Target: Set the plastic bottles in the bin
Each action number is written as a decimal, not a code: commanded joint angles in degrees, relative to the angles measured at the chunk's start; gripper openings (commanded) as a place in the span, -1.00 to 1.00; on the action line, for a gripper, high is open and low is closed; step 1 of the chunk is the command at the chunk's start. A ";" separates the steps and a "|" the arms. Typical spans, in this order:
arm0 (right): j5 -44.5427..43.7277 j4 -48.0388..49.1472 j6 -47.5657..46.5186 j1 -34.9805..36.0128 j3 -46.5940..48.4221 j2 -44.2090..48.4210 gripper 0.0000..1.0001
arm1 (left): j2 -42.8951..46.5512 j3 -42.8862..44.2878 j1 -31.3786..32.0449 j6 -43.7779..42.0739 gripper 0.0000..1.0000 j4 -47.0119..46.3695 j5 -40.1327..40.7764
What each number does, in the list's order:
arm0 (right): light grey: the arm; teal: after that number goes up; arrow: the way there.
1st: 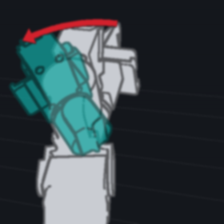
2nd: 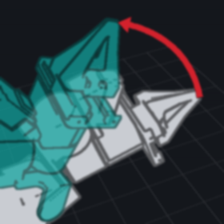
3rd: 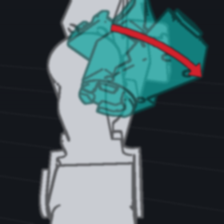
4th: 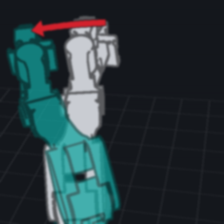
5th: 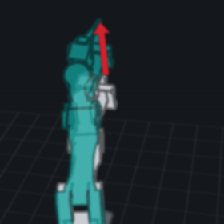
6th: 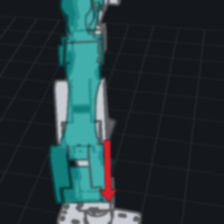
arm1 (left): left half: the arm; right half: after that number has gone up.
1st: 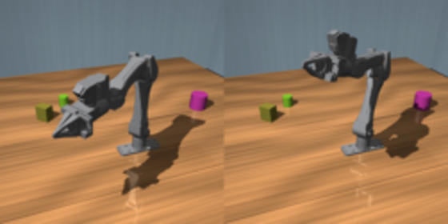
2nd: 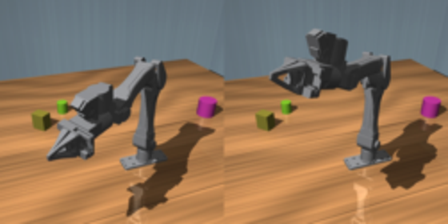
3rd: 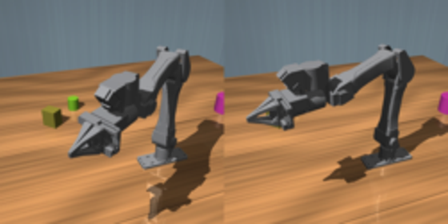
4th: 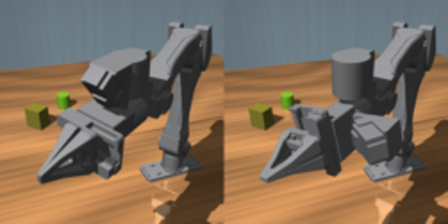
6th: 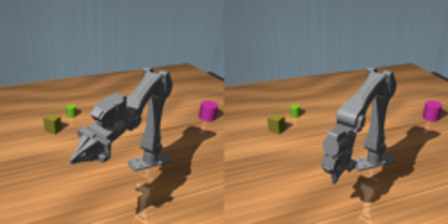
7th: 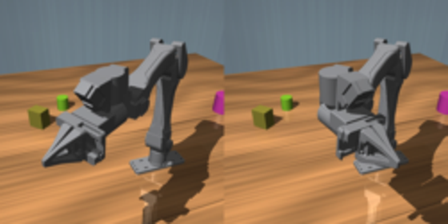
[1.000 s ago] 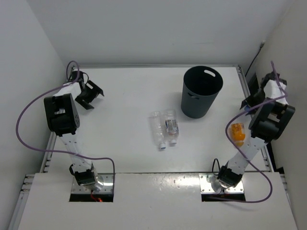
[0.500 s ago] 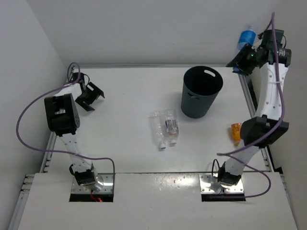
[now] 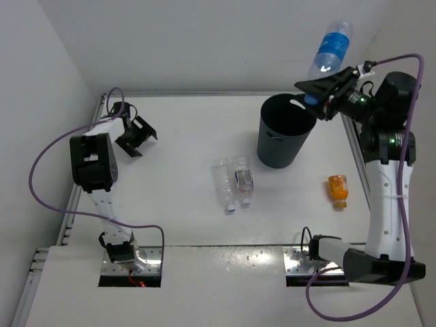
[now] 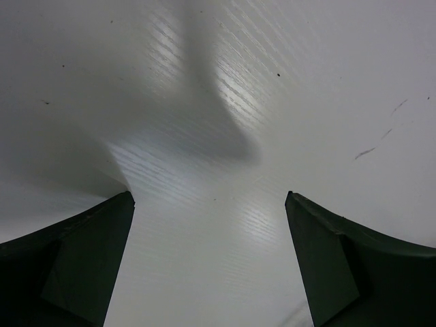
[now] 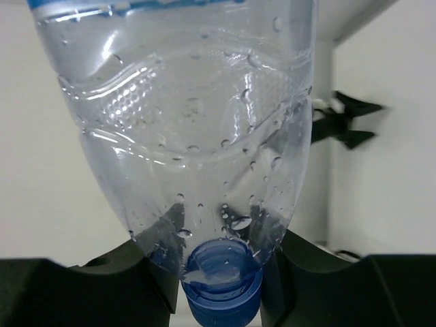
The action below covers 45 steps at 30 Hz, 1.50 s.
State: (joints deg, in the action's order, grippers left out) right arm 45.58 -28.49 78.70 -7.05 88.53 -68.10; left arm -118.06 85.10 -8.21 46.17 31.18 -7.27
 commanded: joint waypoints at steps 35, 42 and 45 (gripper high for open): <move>-21.06 12.66 65.87 20.14 -15.41 0.95 -1.00 | 2.31 -1.60 0.39 1.46 1.00 0.02 -0.73; -24.40 18.64 69.92 22.69 -19.00 0.42 -1.00 | 1.78 -1.60 0.39 1.46 1.00 0.02 -0.73; -26.50 21.10 70.80 23.39 -22.59 1.03 -1.00 | 1.78 -1.60 -0.14 1.46 1.00 0.02 -0.73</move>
State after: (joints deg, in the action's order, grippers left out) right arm 22.04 -12.49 114.08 15.33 68.95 -68.58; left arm -117.73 84.42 -8.23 47.05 30.68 -7.51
